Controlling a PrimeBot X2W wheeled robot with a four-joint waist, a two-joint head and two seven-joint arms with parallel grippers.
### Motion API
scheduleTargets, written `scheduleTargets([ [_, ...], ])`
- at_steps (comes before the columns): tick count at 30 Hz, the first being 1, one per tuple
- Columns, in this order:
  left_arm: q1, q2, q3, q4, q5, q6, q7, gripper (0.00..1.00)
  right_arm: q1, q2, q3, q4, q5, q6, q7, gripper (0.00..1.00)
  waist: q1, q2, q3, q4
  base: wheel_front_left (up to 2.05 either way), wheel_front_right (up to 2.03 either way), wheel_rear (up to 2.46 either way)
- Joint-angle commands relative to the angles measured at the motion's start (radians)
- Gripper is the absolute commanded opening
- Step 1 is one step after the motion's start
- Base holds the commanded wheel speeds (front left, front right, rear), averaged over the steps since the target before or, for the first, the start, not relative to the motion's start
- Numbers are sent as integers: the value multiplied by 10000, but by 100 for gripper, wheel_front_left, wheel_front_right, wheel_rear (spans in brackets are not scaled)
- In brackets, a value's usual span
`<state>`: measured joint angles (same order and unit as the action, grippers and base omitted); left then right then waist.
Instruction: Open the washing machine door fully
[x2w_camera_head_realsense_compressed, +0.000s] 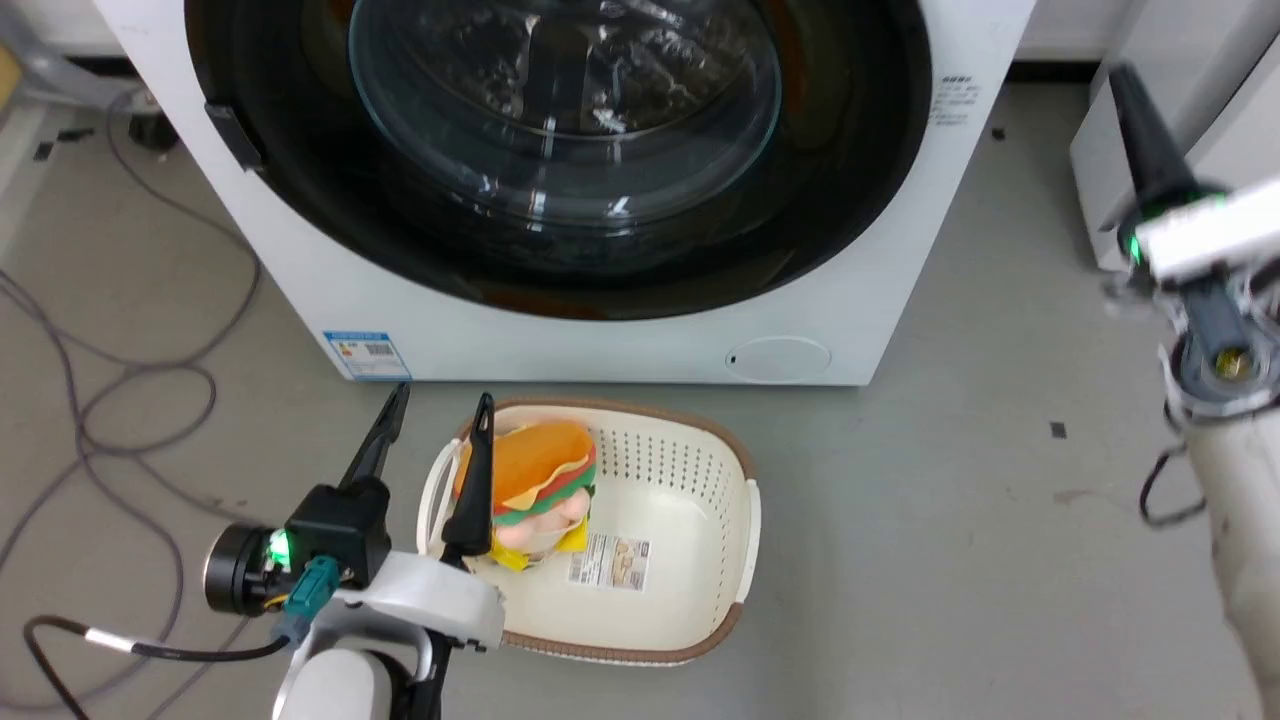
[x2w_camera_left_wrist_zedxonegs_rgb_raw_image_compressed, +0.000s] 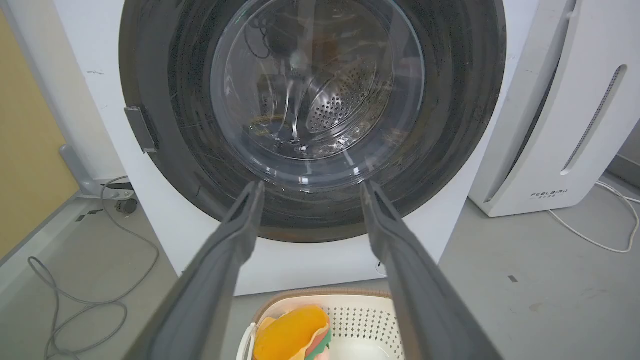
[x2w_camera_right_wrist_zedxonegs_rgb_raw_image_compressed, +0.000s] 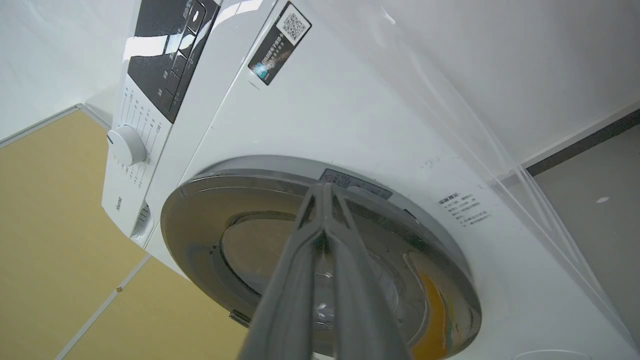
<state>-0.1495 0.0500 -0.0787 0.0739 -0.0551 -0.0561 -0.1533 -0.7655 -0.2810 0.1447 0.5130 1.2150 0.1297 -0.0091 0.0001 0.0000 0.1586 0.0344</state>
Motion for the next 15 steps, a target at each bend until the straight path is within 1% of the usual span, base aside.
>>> scheduleTargets([
  [1,-236,12,-35,34,-34,-64,-116,100,-639,-170,250,364,345,8,49,0,-1,0,155,76,0,0,0],
  [8,-540,12,-130,68,-25,-163,-263,100,-2799,-444,1587,2142,785,8,531,0,-1,0,512,233,0,0,0],
  [11,-672,11,-194,60,-40,-203,-326,100,-3768,-609,2346,3015,648,8,774,0,-1,0,693,355,0,0,0],
  [15,-815,9,-224,0,-85,-238,-409,100,-4991,-660,3150,3968,631,8,1188,0,-1,0,954,422,0,0,0],
])
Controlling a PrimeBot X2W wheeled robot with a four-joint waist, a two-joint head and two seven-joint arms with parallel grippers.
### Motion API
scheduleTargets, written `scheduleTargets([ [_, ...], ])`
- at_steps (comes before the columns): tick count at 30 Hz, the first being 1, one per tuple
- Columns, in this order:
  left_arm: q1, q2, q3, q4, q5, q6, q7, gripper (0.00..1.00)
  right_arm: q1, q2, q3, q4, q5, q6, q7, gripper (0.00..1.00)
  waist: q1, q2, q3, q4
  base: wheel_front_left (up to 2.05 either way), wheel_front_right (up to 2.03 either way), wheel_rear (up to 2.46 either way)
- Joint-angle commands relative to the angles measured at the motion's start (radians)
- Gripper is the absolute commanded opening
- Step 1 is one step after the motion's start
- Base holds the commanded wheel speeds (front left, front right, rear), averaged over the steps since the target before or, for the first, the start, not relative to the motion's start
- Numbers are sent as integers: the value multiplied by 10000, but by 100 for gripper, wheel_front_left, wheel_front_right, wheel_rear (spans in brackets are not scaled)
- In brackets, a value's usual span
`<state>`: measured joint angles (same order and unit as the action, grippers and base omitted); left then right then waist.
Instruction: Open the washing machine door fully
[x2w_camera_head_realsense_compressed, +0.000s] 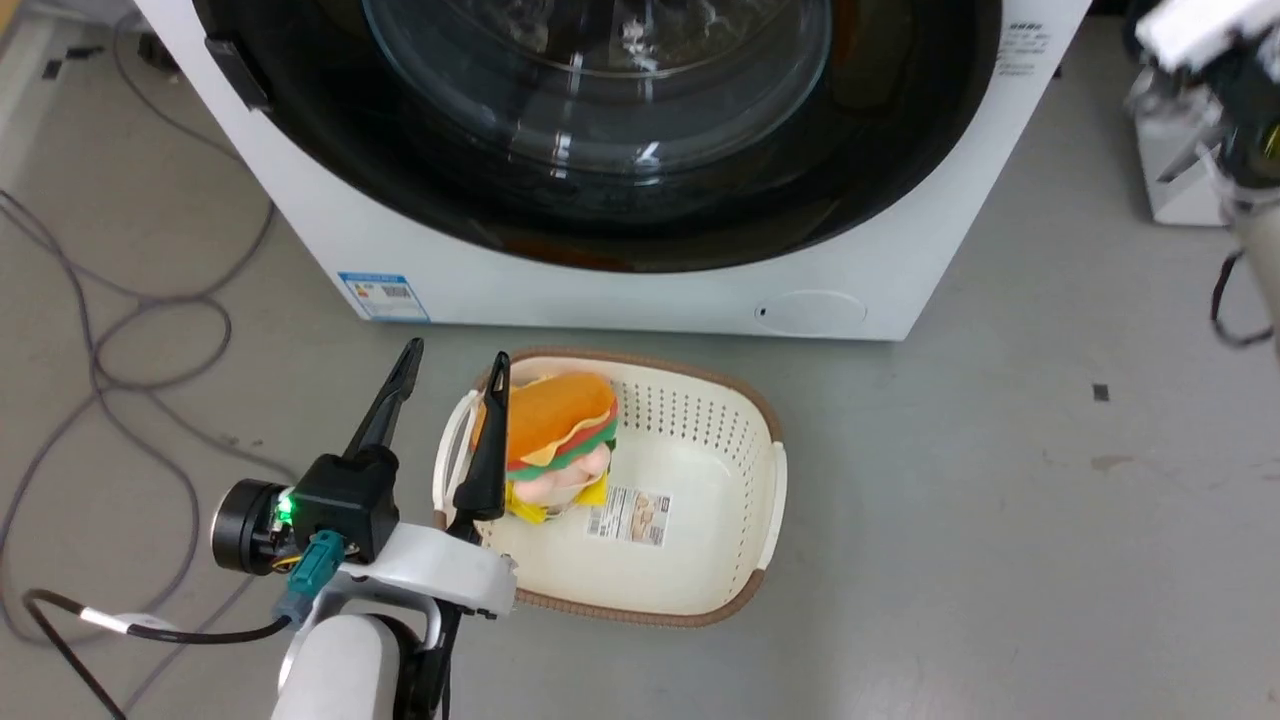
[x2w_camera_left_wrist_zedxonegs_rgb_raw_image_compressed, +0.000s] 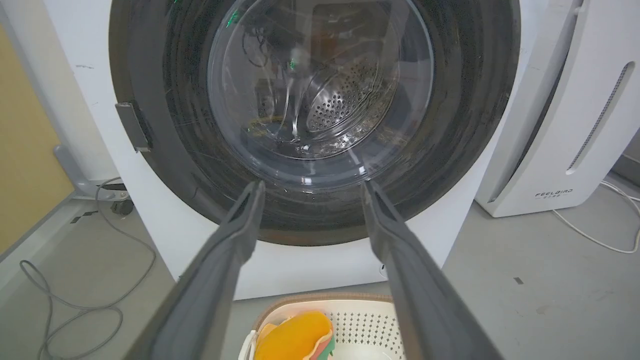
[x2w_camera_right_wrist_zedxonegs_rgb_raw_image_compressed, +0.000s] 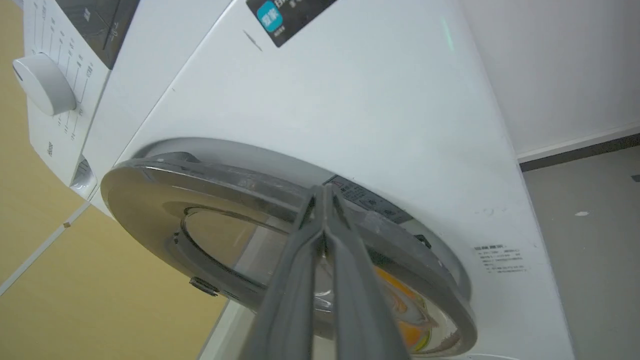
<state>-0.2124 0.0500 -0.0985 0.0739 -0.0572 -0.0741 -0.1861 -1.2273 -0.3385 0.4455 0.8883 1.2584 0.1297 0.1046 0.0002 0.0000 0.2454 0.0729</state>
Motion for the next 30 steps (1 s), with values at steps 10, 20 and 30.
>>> scheduleTargets([
  [10,-490,6,-94,-24,-71,-96,-290,100,-2583,136,1974,1678,314,9,1247,0,-2,0,716,119,0,0,0],
  [20,-893,4,-282,38,-426,-134,-520,100,-4253,181,3417,2854,937,9,2322,0,-2,0,1244,277,0,0,0],
  [30,-1063,4,-524,259,-486,-166,-729,100,-5194,344,4295,3885,2173,10,4283,0,-2,0,1361,396,0,0,0],
])
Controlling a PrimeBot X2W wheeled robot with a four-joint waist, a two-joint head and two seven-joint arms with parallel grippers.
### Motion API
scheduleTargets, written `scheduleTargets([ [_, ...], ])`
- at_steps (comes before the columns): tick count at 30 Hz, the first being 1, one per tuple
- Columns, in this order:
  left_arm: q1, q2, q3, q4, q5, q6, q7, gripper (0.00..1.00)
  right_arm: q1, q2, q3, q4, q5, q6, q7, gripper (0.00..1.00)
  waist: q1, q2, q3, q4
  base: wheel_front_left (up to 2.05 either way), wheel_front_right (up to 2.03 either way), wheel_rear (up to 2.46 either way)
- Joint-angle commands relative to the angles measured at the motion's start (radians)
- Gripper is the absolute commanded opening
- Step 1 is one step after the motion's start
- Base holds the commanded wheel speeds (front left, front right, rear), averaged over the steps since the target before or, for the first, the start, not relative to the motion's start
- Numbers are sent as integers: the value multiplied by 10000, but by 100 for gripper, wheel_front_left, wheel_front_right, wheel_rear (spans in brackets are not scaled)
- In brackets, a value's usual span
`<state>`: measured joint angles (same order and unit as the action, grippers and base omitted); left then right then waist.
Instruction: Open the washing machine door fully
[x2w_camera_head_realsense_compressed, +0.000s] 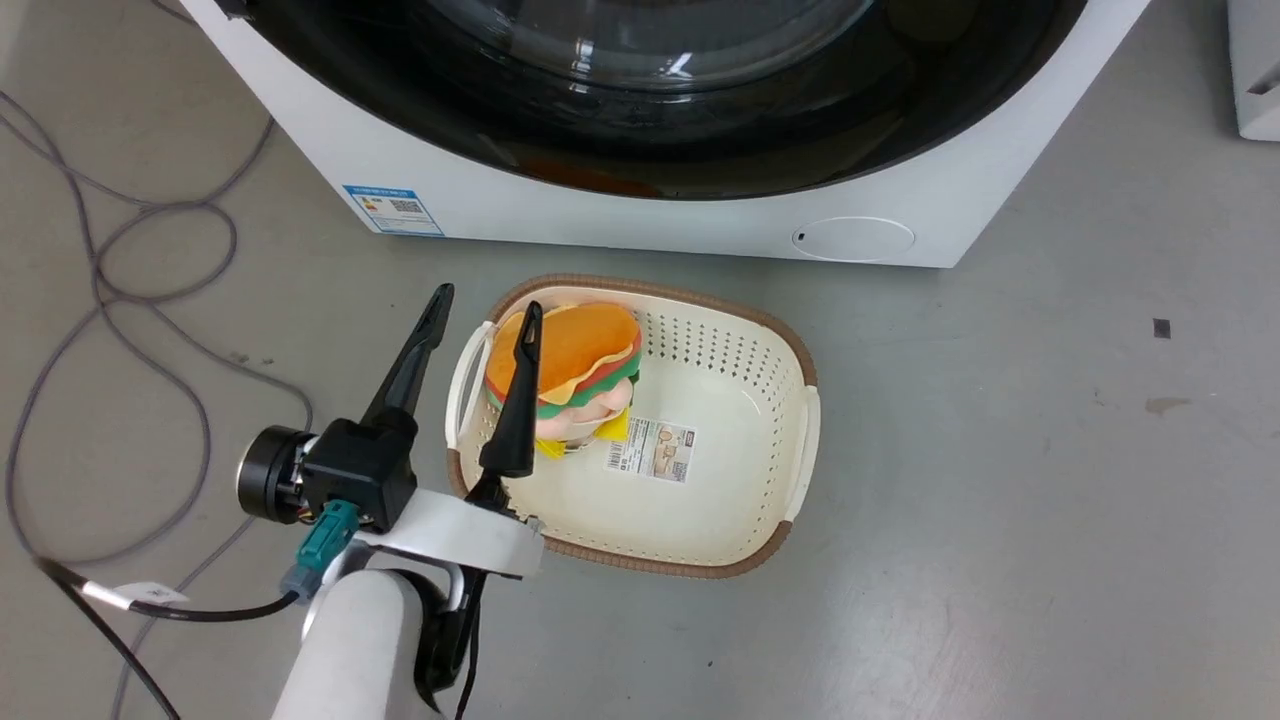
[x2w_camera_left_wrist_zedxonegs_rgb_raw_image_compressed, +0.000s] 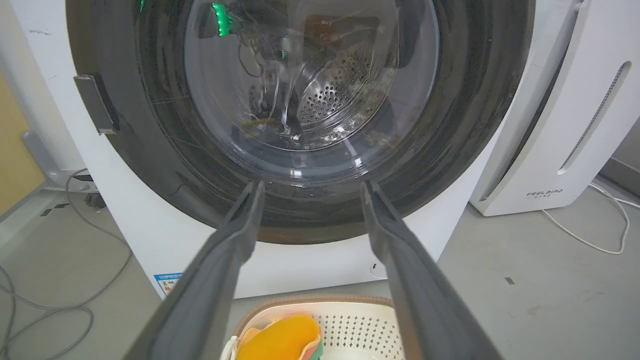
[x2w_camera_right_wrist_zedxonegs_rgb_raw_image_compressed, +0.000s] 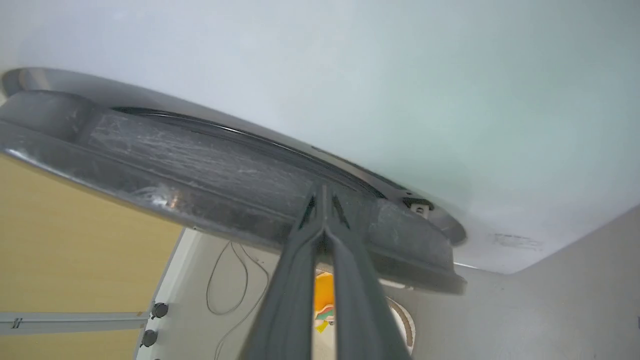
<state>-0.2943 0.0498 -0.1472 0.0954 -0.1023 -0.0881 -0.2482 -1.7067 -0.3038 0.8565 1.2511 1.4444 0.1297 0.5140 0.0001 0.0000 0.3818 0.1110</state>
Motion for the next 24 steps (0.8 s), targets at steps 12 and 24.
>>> scheduleTargets([
  [12,-6,5,-309,249,-88,59,-136,100,330,71,237,396,781,10,1637,0,-1,0,-417,160,0,0,0],
  [24,233,5,-326,450,14,219,-136,100,1068,12,-94,396,1285,10,2639,0,-1,0,-756,105,0,0,0],
])
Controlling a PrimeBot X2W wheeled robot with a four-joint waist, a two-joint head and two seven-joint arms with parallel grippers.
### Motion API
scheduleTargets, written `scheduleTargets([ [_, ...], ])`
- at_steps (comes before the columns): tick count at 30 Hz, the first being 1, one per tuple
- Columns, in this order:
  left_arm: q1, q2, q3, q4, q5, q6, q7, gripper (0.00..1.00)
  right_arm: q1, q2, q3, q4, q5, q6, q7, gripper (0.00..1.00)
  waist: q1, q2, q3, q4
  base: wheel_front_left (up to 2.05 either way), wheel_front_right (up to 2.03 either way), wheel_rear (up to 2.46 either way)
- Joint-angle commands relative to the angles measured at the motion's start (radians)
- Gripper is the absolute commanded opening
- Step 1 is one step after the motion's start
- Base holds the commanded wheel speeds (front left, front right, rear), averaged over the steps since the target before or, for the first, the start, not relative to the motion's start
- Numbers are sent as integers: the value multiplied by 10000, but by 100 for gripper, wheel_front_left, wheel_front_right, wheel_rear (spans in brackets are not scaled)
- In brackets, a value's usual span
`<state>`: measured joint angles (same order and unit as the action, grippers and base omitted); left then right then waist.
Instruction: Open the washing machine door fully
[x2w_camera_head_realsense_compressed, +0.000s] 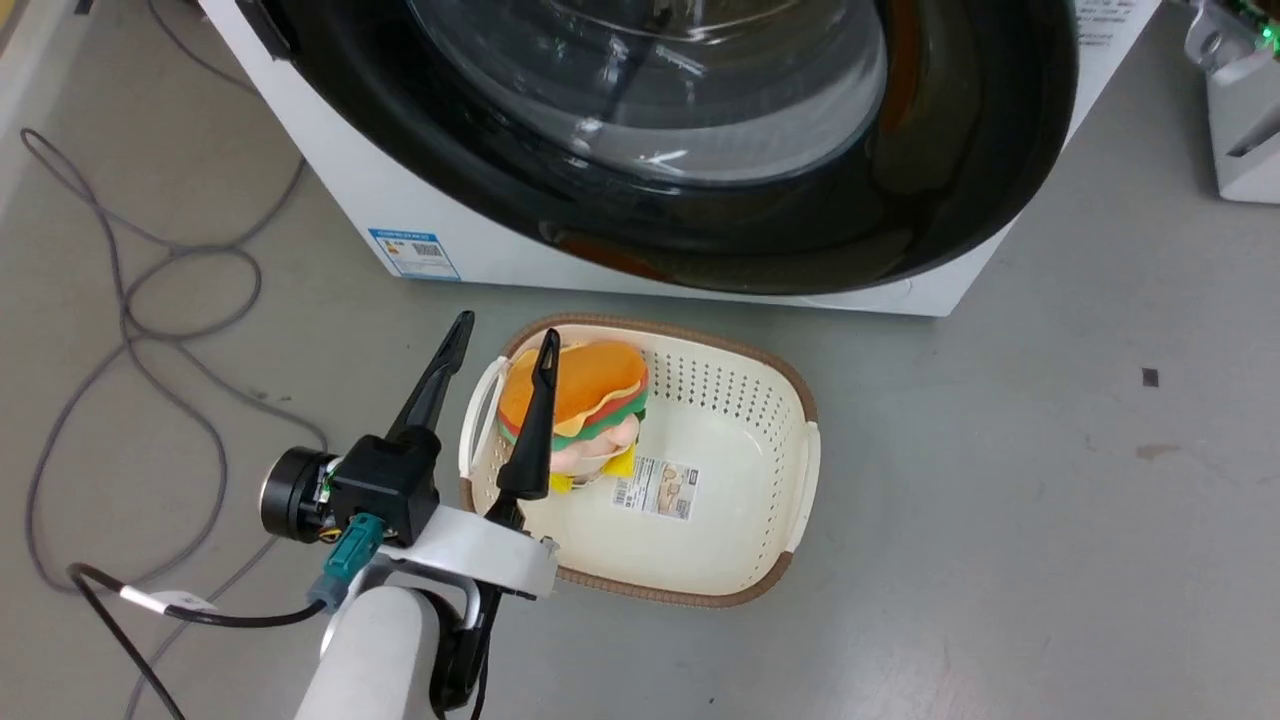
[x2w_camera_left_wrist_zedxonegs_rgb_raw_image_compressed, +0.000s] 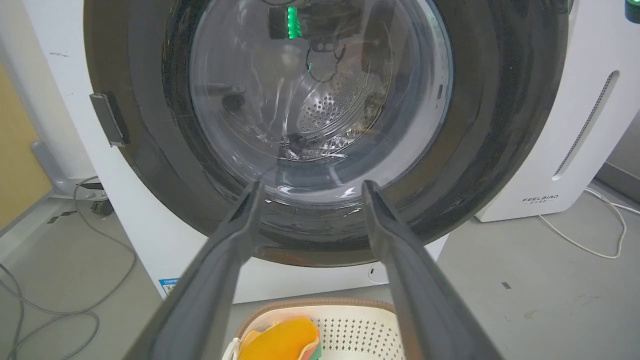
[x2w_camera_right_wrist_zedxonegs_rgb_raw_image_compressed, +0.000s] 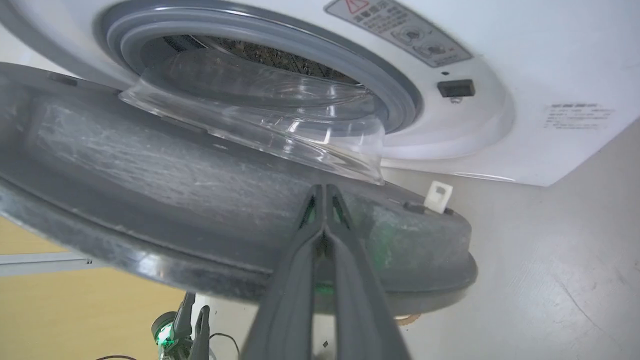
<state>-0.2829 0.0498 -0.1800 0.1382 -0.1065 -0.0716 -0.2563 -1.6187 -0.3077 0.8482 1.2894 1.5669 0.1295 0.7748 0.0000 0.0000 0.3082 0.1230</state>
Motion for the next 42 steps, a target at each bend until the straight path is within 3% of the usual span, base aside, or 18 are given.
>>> scheduleTargets([
  [1,137,5,5,38,57,65,-55,100,244,41,-28,13,90,12,123,0,0,0,-59,-29,0,0,0],
  [18,543,5,-105,511,41,281,-55,100,1864,31,-383,-765,777,12,1553,0,0,0,-1025,-92,0,0,0],
  [42,1767,6,-6,1190,289,359,-55,100,4908,-80,-1028,-3640,2295,12,2184,0,0,0,-2731,-410,0,0,0],
])
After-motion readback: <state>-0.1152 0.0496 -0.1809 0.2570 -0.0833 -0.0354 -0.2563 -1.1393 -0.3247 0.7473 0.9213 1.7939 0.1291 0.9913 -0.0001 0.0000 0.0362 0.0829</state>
